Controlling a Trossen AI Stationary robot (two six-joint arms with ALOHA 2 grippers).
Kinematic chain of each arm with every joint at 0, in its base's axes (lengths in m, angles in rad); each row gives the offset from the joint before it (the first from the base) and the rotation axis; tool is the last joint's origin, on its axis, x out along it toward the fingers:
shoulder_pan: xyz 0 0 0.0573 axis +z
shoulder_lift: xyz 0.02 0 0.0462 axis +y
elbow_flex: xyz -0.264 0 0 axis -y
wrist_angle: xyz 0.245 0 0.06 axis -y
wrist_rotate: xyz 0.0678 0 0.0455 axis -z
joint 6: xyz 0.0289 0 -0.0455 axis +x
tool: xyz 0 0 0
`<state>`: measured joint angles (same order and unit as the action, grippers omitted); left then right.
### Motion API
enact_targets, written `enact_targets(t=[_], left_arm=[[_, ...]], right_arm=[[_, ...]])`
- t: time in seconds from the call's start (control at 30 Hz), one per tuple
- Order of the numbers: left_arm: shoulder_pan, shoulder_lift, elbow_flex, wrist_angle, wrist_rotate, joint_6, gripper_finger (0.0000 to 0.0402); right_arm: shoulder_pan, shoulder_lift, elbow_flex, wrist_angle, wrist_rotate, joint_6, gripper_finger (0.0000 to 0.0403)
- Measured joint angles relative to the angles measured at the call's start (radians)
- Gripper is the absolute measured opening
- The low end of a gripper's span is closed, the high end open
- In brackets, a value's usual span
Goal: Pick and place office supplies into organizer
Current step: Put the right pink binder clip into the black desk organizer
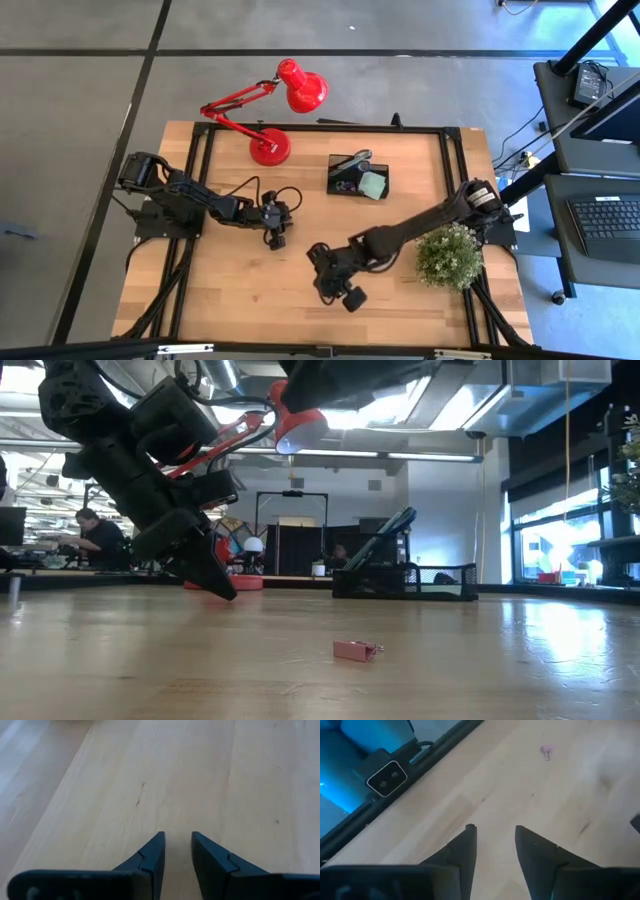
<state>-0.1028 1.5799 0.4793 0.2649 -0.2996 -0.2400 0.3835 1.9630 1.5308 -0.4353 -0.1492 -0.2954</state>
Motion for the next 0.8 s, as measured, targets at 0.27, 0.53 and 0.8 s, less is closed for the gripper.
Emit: enact_targets(t=[0.27,0.53,0.8], left_arm=[[0.000,0.000,0.000,0.000,0.000,0.008,0.0088],[0.000,0.000,0.000,0.000,0.000,-0.007,0.0088],[0.000,0.000,0.000,0.001,0.000,-0.027,0.0088]], right_arm=[[0.038,0.001,-0.169,0.215,0.062,-0.021,0.0138],[0.074,0.001,-0.301,0.438,0.088,0.036,0.0138],[0.078,0.029,-0.320,0.507,0.090,0.082,0.0138]])
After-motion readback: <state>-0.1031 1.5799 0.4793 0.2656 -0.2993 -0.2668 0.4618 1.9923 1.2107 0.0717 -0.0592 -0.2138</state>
